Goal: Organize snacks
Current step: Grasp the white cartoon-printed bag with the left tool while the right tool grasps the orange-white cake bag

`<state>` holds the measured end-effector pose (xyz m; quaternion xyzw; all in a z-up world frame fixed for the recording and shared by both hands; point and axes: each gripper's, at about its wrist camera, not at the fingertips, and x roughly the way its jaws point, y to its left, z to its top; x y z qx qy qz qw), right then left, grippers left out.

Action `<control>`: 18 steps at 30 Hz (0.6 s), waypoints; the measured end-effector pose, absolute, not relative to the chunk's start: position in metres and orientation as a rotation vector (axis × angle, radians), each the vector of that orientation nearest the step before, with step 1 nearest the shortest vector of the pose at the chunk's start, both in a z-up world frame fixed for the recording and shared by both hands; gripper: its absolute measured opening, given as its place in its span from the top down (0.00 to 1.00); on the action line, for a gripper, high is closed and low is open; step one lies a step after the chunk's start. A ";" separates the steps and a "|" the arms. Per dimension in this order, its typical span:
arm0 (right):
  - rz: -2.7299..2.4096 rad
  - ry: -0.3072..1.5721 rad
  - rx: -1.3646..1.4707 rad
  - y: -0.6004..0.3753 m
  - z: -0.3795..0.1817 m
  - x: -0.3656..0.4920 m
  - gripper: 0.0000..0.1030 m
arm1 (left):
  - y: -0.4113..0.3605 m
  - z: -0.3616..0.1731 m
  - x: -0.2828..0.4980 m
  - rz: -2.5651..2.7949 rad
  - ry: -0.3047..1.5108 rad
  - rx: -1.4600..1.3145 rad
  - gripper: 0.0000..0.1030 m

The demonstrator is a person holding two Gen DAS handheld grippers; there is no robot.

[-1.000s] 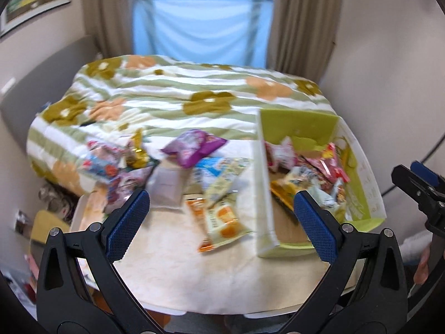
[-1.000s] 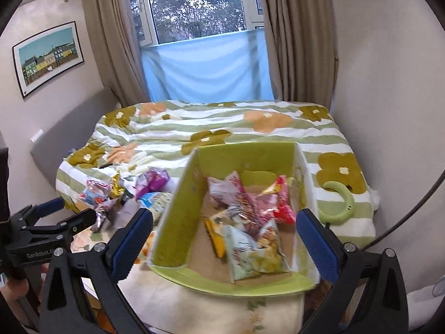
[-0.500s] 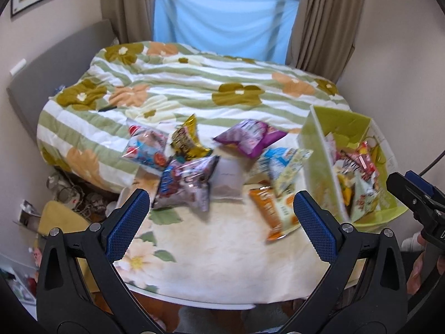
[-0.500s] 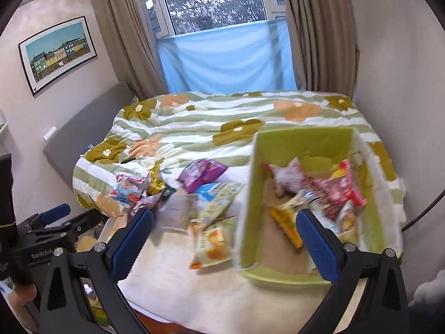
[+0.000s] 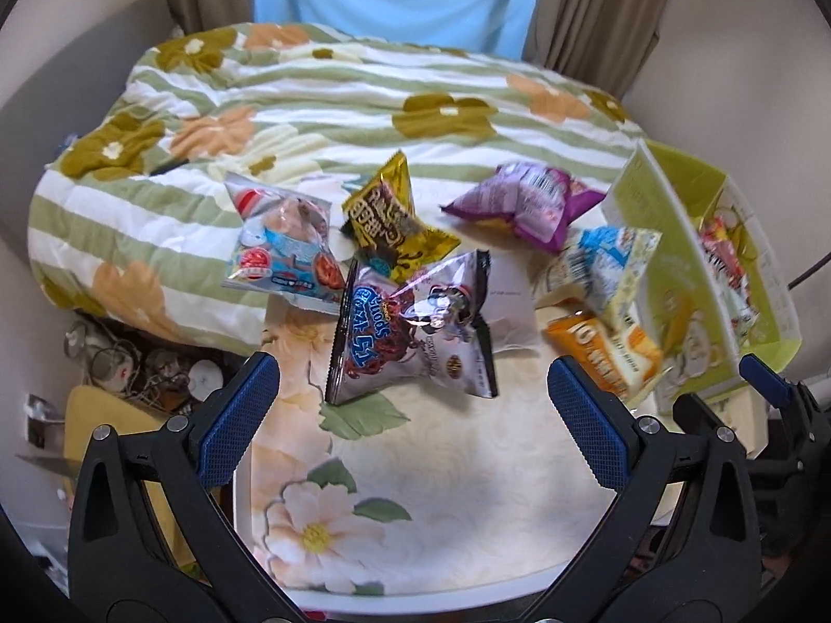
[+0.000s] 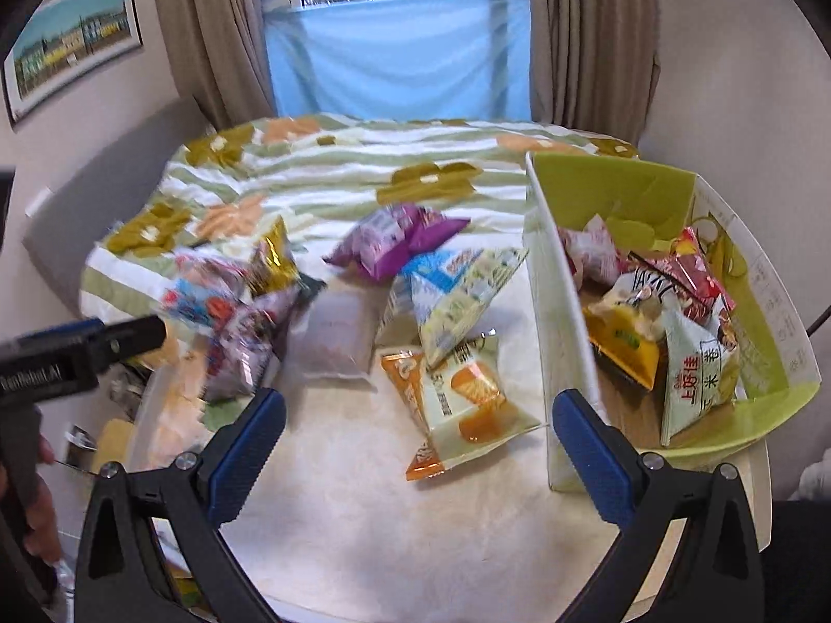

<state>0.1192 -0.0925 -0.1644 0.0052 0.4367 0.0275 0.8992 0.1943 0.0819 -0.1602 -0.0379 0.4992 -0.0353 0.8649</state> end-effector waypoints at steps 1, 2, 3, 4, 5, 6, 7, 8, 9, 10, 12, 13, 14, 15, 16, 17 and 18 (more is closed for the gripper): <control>0.047 0.908 -0.003 -0.090 -0.170 0.121 0.01 | 0.080 -0.167 0.199 -0.078 1.055 -0.071 0.01; 0.039 0.914 -0.019 -0.087 -0.176 0.123 0.01 | 0.078 -0.173 0.203 -0.081 1.063 -0.063 0.01; 0.033 0.915 -0.033 -0.085 -0.179 0.124 0.01 | 0.075 -0.177 0.206 -0.083 1.067 -0.054 0.01; 0.027 0.916 -0.050 -0.083 -0.183 0.126 0.01 | 0.072 -0.182 0.209 -0.081 1.072 -0.042 0.01; 0.026 0.918 -0.064 -0.081 -0.189 0.128 0.01 | 0.068 -0.190 0.215 -0.075 1.079 -0.024 0.01; 0.027 0.919 -0.072 -0.080 -0.192 0.130 0.01 | 0.066 -0.195 0.217 -0.075 1.087 -0.016 0.01; 0.027 0.917 -0.086 -0.079 -0.196 0.132 0.01 | 0.063 -0.201 0.222 -0.076 1.097 -0.011 0.01; 0.025 0.916 -0.103 -0.078 -0.200 0.134 0.01 | 0.061 -0.205 0.225 -0.074 1.102 -0.006 0.01; 0.021 0.916 -0.123 -0.076 -0.205 0.137 0.01 | 0.057 -0.210 0.229 -0.065 1.108 0.004 0.01; 0.021 0.918 -0.145 -0.074 -0.210 0.140 0.01 | 0.055 -0.214 0.233 -0.059 1.114 0.012 0.01; 0.018 0.919 -0.180 -0.070 -0.218 0.145 0.01 | 0.049 -0.224 0.240 -0.036 1.124 0.032 0.01; 0.015 0.920 -0.195 -0.069 -0.221 0.147 0.01 | 0.047 -0.228 0.244 -0.025 1.129 0.041 0.01; 0.011 0.917 -0.213 -0.067 -0.225 0.149 0.01 | 0.047 -0.231 0.248 -0.016 1.132 0.047 0.01; 0.004 0.912 -0.229 -0.066 -0.227 0.150 0.01 | 0.045 -0.234 0.253 -0.001 1.137 0.055 0.01; -0.008 0.905 -0.252 -0.064 -0.231 0.151 0.01 | 0.044 -0.237 0.256 0.011 1.142 0.061 0.01; -0.016 0.902 -0.270 -0.063 -0.234 0.153 0.01 | 0.043 -0.241 0.261 0.025 1.150 0.066 0.01; -0.023 0.900 -0.283 -0.062 -0.237 0.155 0.01 | 0.043 -0.244 0.264 0.035 1.156 0.070 0.01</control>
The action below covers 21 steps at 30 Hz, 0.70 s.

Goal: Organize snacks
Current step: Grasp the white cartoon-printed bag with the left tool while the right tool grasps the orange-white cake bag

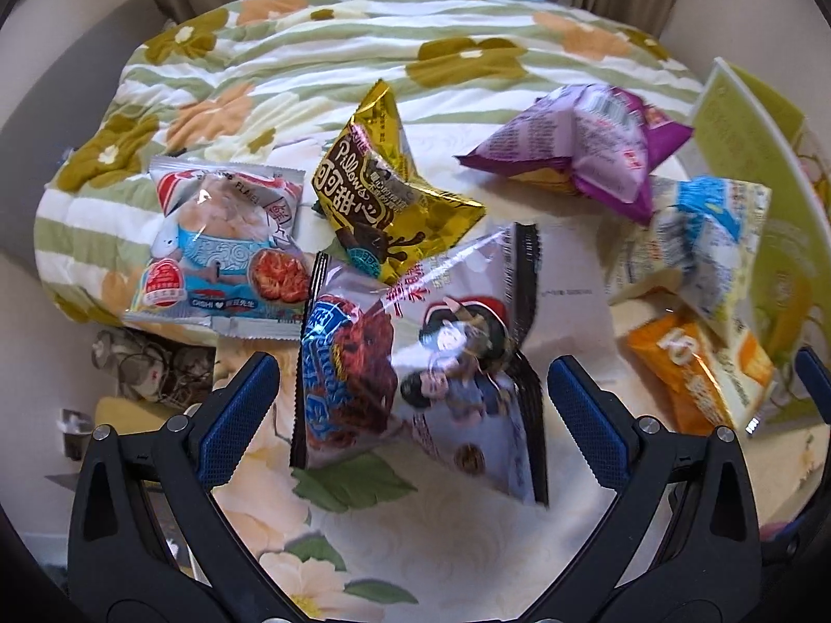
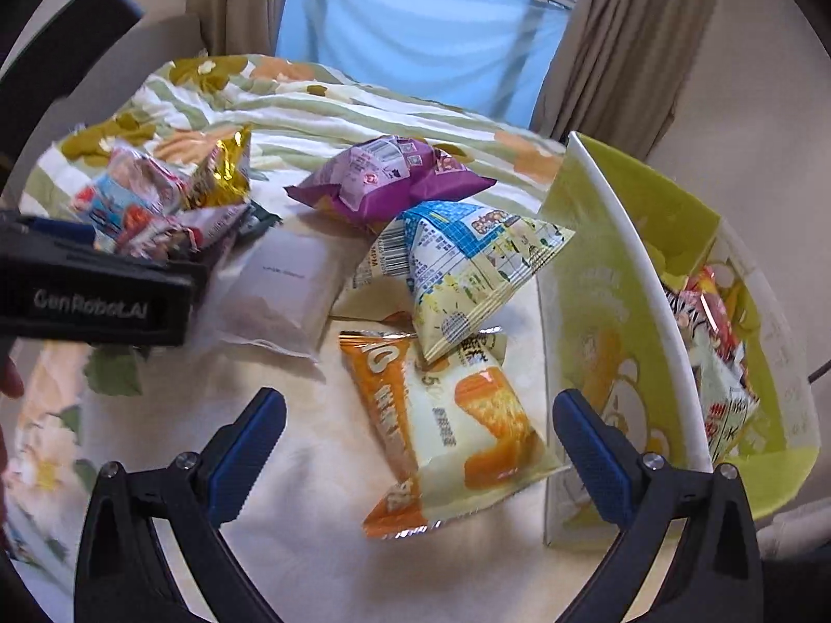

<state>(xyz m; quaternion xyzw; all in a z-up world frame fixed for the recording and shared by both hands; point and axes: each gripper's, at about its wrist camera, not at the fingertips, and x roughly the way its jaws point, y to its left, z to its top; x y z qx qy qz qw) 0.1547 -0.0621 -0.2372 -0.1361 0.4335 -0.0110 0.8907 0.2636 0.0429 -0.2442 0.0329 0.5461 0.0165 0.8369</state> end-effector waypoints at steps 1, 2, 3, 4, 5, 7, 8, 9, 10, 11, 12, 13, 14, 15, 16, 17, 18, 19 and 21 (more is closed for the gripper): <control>-0.030 0.900 -0.296 -0.061 -0.240 0.157 0.01 | 0.043 -0.247 0.266 0.045 1.162 0.073 0.01; -0.035 0.901 -0.306 -0.060 -0.243 0.159 0.01 | 0.042 -0.251 0.269 0.055 1.172 0.074 0.01; -0.043 0.902 -0.316 -0.060 -0.246 0.161 0.01 | 0.043 -0.254 0.271 0.061 1.175 0.075 0.01; -0.058 0.903 -0.322 -0.061 -0.250 0.163 0.01 | 0.043 -0.256 0.272 0.069 1.179 0.076 0.01; -0.071 0.908 -0.322 -0.063 -0.253 0.165 0.01 | 0.043 -0.259 0.273 0.076 1.186 0.076 0.01; -0.087 0.927 -0.310 -0.064 -0.258 0.173 0.01 | 0.045 -0.262 0.275 0.087 1.196 0.073 0.01; -0.087 0.938 -0.304 -0.065 -0.261 0.176 0.01 | 0.045 -0.264 0.276 0.091 1.200 0.071 0.01; -0.085 0.952 -0.300 -0.065 -0.264 0.180 0.01 | 0.046 -0.266 0.276 0.094 1.204 0.068 0.02; -0.086 0.966 -0.296 -0.066 -0.266 0.183 0.01 | 0.046 -0.267 0.276 0.096 1.207 0.067 0.05; -0.091 0.973 -0.297 -0.066 -0.267 0.186 0.01 | 0.047 -0.268 0.277 0.097 1.212 0.064 0.08; -0.089 0.980 -0.293 -0.068 -0.267 0.188 0.01 | 0.048 -0.268 0.277 0.097 1.216 0.062 0.16; -0.085 0.990 -0.285 -0.069 -0.268 0.190 0.01 | 0.049 -0.269 0.278 0.101 1.222 0.062 0.19; -0.084 0.997 -0.280 -0.070 -0.268 0.192 0.01 | 0.049 -0.270 0.277 0.105 1.225 0.064 0.20; -0.084 1.006 -0.277 -0.070 -0.269 0.194 0.02 | 0.050 -0.270 0.277 0.102 1.227 0.060 0.22; -0.084 1.015 -0.273 -0.071 -0.269 0.197 0.02 | 0.051 -0.270 0.276 0.098 1.227 0.054 0.23; -0.083 1.028 -0.265 -0.072 -0.270 0.199 0.03 | 0.052 -0.270 0.276 0.094 1.227 0.047 0.24; -0.083 1.038 -0.260 -0.073 -0.271 0.201 0.04 | 0.052 -0.269 0.275 0.092 1.228 0.046 0.25; -0.083 1.048 -0.255 -0.072 -0.272 0.201 0.07 | 0.052 -0.269 0.274 0.091 1.230 0.046 0.26; -0.081 1.076 -0.240 -0.073 -0.276 0.209 0.11 | 0.052 -0.270 0.271 0.085 1.232 0.051 0.26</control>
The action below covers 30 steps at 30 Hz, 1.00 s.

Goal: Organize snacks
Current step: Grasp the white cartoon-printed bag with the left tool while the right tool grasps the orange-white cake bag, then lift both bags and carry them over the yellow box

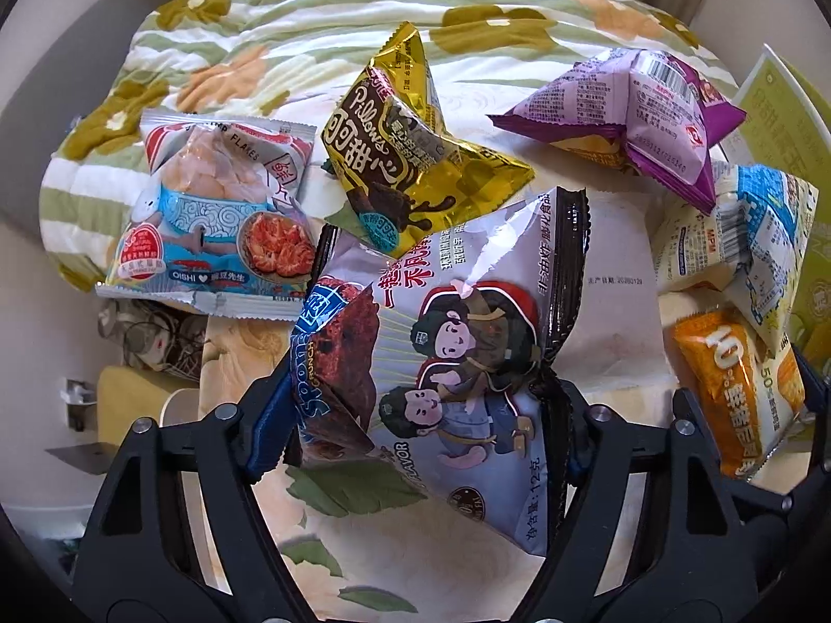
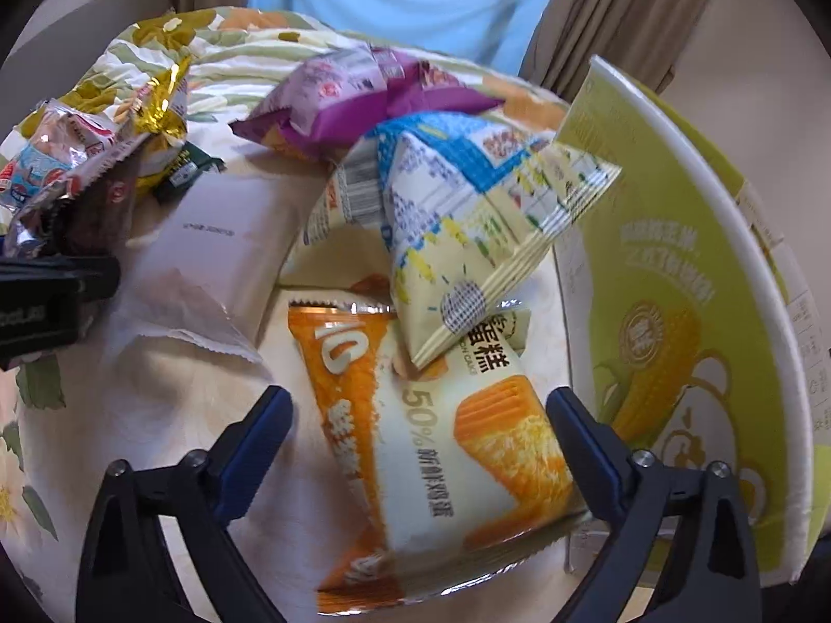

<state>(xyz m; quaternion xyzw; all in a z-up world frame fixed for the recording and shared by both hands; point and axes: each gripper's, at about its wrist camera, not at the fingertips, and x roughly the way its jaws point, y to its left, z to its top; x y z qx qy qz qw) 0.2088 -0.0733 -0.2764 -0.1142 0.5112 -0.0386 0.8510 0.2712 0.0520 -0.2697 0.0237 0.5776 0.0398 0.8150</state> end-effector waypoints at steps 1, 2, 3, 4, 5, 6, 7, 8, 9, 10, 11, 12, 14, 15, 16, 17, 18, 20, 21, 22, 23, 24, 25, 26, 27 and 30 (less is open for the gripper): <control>-0.080 1.084 -0.233 -0.075 -0.278 0.207 0.14 | 0.052 -0.270 0.269 0.081 1.233 0.052 0.27; -0.078 1.094 -0.221 -0.078 -0.280 0.208 0.15 | 0.052 -0.270 0.267 0.077 1.235 0.054 0.27; -0.078 1.103 -0.210 -0.080 -0.282 0.207 0.19 | 0.052 -0.270 0.265 0.074 1.237 0.054 0.27; -0.079 1.114 -0.197 -0.083 -0.283 0.207 0.22 | 0.052 -0.269 0.264 0.072 1.239 0.054 0.27; -0.079 1.120 -0.186 -0.085 -0.284 0.206 0.23 | 0.052 -0.269 0.261 0.067 1.241 0.053 0.27; -0.078 1.125 -0.171 -0.088 -0.284 0.205 0.26 | 0.051 -0.269 0.260 0.065 1.243 0.054 0.27; -0.078 1.128 -0.161 -0.089 -0.284 0.205 0.27 | 0.051 -0.269 0.258 0.062 1.244 0.055 0.27; -0.080 1.129 -0.160 -0.090 -0.283 0.204 0.28 | 0.052 -0.269 0.256 0.058 1.246 0.056 0.27; -0.082 1.131 -0.161 -0.090 -0.283 0.204 0.29 | 0.052 -0.269 0.254 0.056 1.247 0.056 0.27; -0.083 1.133 -0.158 -0.090 -0.283 0.204 0.30 | 0.052 -0.269 0.252 0.054 1.248 0.056 0.27; -0.084 1.134 -0.154 -0.091 -0.283 0.203 0.31 | 0.052 -0.268 0.249 0.050 1.251 0.055 0.27; -0.086 1.135 -0.150 -0.091 -0.282 0.202 0.33 | 0.053 -0.268 0.247 0.047 1.252 0.054 0.27; -0.086 1.139 -0.144 -0.091 -0.282 0.199 0.34 | 0.054 -0.269 0.242 0.040 1.255 0.051 0.27; -0.087 1.141 -0.139 -0.091 -0.282 0.197 0.34 | 0.055 -0.268 0.240 0.034 1.257 0.047 0.27; -0.089 1.143 -0.135 -0.090 -0.281 0.195 0.35 | 0.056 -0.268 0.238 0.028 1.258 0.043 0.27; -0.090 1.145 -0.129 -0.092 -0.282 0.196 0.35 | 0.056 -0.268 0.236 0.023 1.260 0.039 0.27; -0.092 1.149 -0.121 -0.092 -0.281 0.195 0.36 | 0.057 -0.267 0.234 0.017 1.261 0.036 0.27; -0.095 1.153 -0.112 -0.089 -0.281 0.189 0.36 | 0.057 -0.264 0.230 0.007 1.259 0.029 0.27; -0.096 1.155 -0.107 -0.092 -0.277 0.185 0.37 | 0.057 -0.263 0.228 0.001 1.258 0.025 0.28; -0.098 1.156 -0.103 -0.092 -0.276 0.183 0.37 | 0.057 -0.261 0.226 -0.006 1.255 0.021 0.28; -0.099 1.156 -0.101 -0.092 -0.275 0.182 0.37 | 0.058 -0.259 0.223 -0.012 1.252 0.016 0.28; -0.101 1.155 -0.097 -0.091 -0.274 0.180 0.37 | 0.058 -0.257 0.223 -0.017 1.249 0.014 0.28; -0.101 1.155 -0.094 -0.087 -0.271 0.177 0.37 | 0.059 -0.255 0.221 -0.021 1.246 0.011 0.28; -0.101 1.155 -0.090 -0.085 -0.270 0.177 0.37 | 0.059 -0.252 0.219 -0.025 1.242 0.009 0.28; -0.100 1.154 -0.086 -0.084 -0.268 0.175 0.37 | 0.060 -0.249 0.217 -0.031 1.237 0.006 0.28; -0.099 1.155 -0.072 -0.081 -0.264 0.172 0.37 | 0.061 -0.240 0.211 -0.047 1.221 0.004 0.28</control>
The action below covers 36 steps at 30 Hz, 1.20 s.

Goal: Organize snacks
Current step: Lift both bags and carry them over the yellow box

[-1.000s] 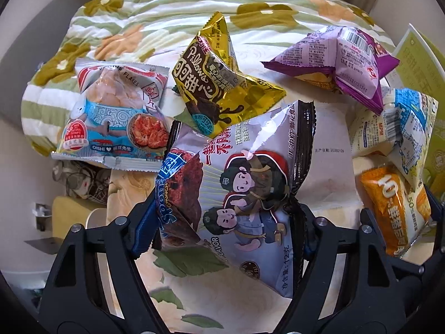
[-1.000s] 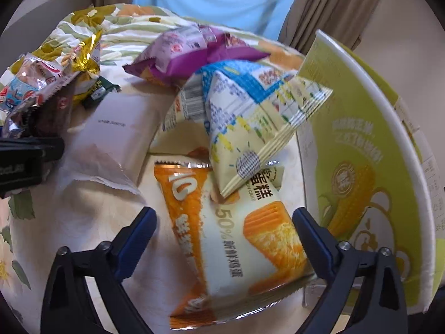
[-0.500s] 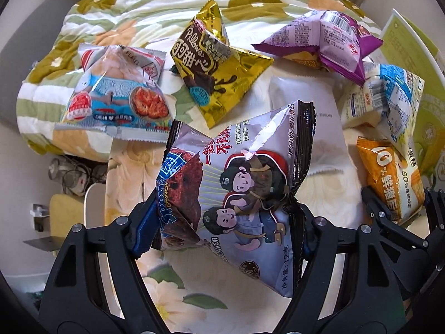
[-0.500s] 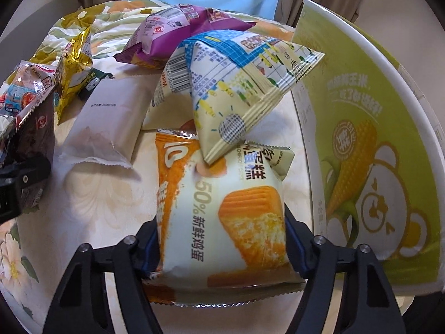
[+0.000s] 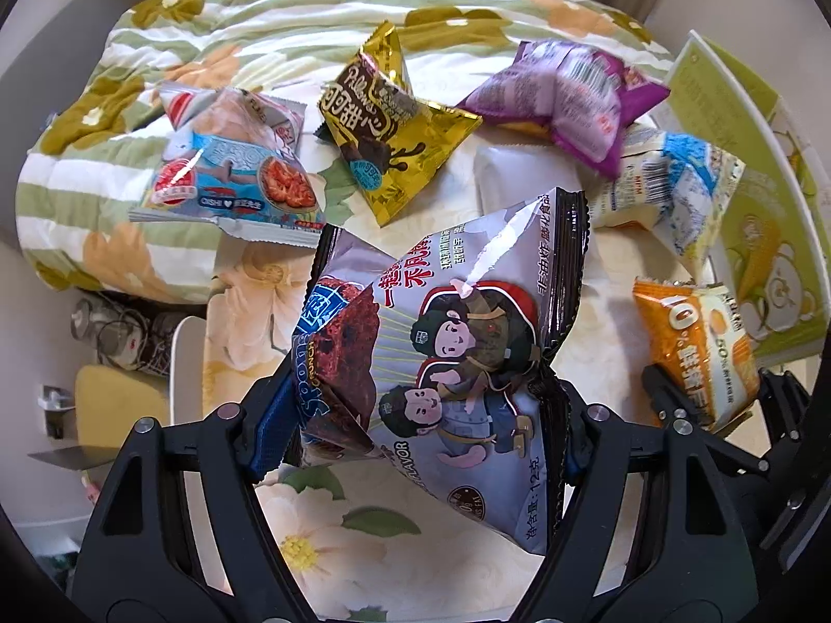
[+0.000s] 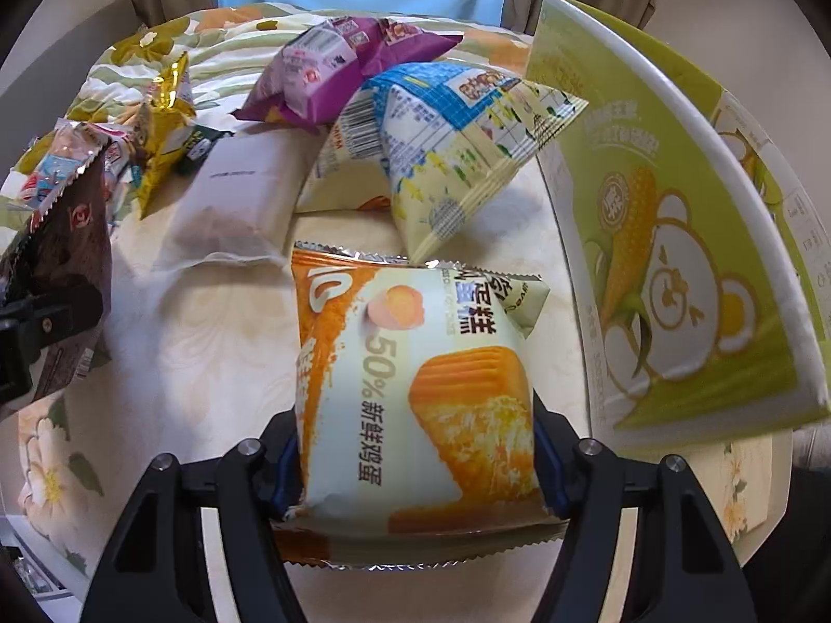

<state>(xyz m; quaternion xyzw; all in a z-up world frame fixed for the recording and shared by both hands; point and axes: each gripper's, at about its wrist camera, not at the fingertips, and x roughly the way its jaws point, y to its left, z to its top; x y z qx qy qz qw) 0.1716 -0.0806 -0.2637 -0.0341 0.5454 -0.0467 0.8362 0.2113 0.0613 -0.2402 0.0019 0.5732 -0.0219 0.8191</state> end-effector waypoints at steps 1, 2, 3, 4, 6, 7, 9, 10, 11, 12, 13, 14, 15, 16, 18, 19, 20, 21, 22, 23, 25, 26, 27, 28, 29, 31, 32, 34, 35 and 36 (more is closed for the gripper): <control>-0.099 1.153 -0.068 -0.079 -0.262 0.171 0.37 | 0.062 -0.236 0.209 -0.053 1.214 0.003 0.28; -0.098 1.151 -0.065 -0.077 -0.260 0.169 0.37 | 0.063 -0.234 0.208 -0.056 1.210 0.003 0.28; -0.098 1.149 -0.063 -0.075 -0.259 0.166 0.37 | 0.064 -0.229 0.206 -0.061 1.202 0.001 0.28; -0.098 1.145 -0.061 -0.073 -0.257 0.165 0.37 | 0.065 -0.226 0.205 -0.066 1.196 -0.001 0.28; -0.099 1.135 -0.057 -0.072 -0.250 0.161 0.37 | 0.067 -0.216 0.201 -0.076 1.178 -0.002 0.28; -0.100 1.128 -0.056 -0.072 -0.247 0.158 0.37 | 0.068 -0.211 0.199 -0.081 1.169 -0.002 0.28; -0.101 1.109 -0.051 -0.073 -0.233 0.153 0.37 | 0.070 -0.202 0.195 -0.094 1.148 -0.004 0.28; -0.102 1.098 -0.049 -0.072 -0.228 0.152 0.37 | 0.070 -0.197 0.194 -0.100 1.138 -0.005 0.28; -0.104 1.086 -0.047 -0.073 -0.221 0.151 0.37 | 0.070 -0.189 0.193 -0.111 1.121 -0.005 0.28; -0.105 1.072 -0.044 -0.073 -0.216 0.149 0.37 | 0.069 -0.183 0.193 -0.118 1.109 -0.005 0.28; -0.107 1.057 -0.041 -0.075 -0.208 0.142 0.37 | 0.068 -0.175 0.192 -0.129 1.093 -0.006 0.28; -0.109 1.040 -0.040 -0.077 -0.198 0.141 0.37 | 0.067 -0.169 0.192 -0.137 1.081 -0.005 0.28; -0.110 1.028 -0.039 -0.079 -0.190 0.135 0.37 | 0.065 -0.160 0.193 -0.148 1.064 -0.003 0.28; -0.109 1.013 -0.033 -0.079 -0.181 0.141 0.37 | 0.061 -0.153 0.193 -0.158 1.048 -0.002 0.28; -0.103 0.983 -0.014 -0.085 -0.161 0.140 0.37 | 0.054 -0.137 0.196 -0.177 1.015 0.000 0.28; -0.099 0.968 -0.006 -0.089 -0.151 0.141 0.37 | 0.050 -0.130 0.197 -0.185 1.002 0.000 0.28; -0.096 0.955 0.004 -0.094 -0.144 0.139 0.37 | 0.044 -0.120 0.200 -0.198 0.982 -0.002 0.28; -0.091 0.938 0.022 -0.102 -0.133 0.140 0.37 | 0.038 -0.112 0.202 -0.206 0.969 0.000 0.28; -0.087 0.927 0.034 -0.107 -0.126 0.141 0.37 | 0.031 -0.106 0.204 -0.214 0.954 0.004 0.27; -0.086 0.918 0.041 -0.113 -0.120 0.144 0.37 | 0.021 -0.097 0.206 -0.224 0.934 0.013 0.28; -0.092 0.894 0.052 -0.130 -0.105 0.146 0.37 | 0.005 -0.086 0.211 -0.240 0.913 0.018 0.28; -0.094 0.882 0.059 -0.141 -0.099 0.148 0.37 | -0.005 -0.080 0.214 -0.249 0.904 0.018 0.28; -0.094 0.875 0.065 -0.150 -0.095 0.148 0.37 | -0.017 -0.075 0.216 -0.258 0.893 0.018 0.28; -0.095 0.866 0.072 -0.162 -0.090 0.149 0.37 | -0.027 -0.070 0.218 -0.266 0.883 0.019 0.28; -0.096 0.858 0.077 -0.172 -0.087 0.150 0.37 | -0.043 -0.065 0.222 -0.272 0.870 0.024 0.28; -0.101 0.846 0.075 -0.196 -0.082 0.155 0.37 | -0.065 -0.059 0.229 -0.276 0.855 0.030 0.27; -0.102 0.843 0.077 -0.207 -0.080 0.157 0.37 | -0.082 -0.056 0.234 -0.280 0.851 0.026 0.27; -0.097 0.841 0.083 -0.233 -0.077 0.163 0.37 | -0.106 -0.052 0.241 -0.294 0.847 0.015 0.27; -0.095 0.839 0.084 -0.243 -0.076 0.166 0.37 | -0.124 -0.051 0.247 -0.301 0.843 0.017 0.28; -0.094 0.835 0.083 -0.255 -0.075 0.168 0.37 | -0.139 -0.050 0.251 -0.305 0.842 0.024 0.27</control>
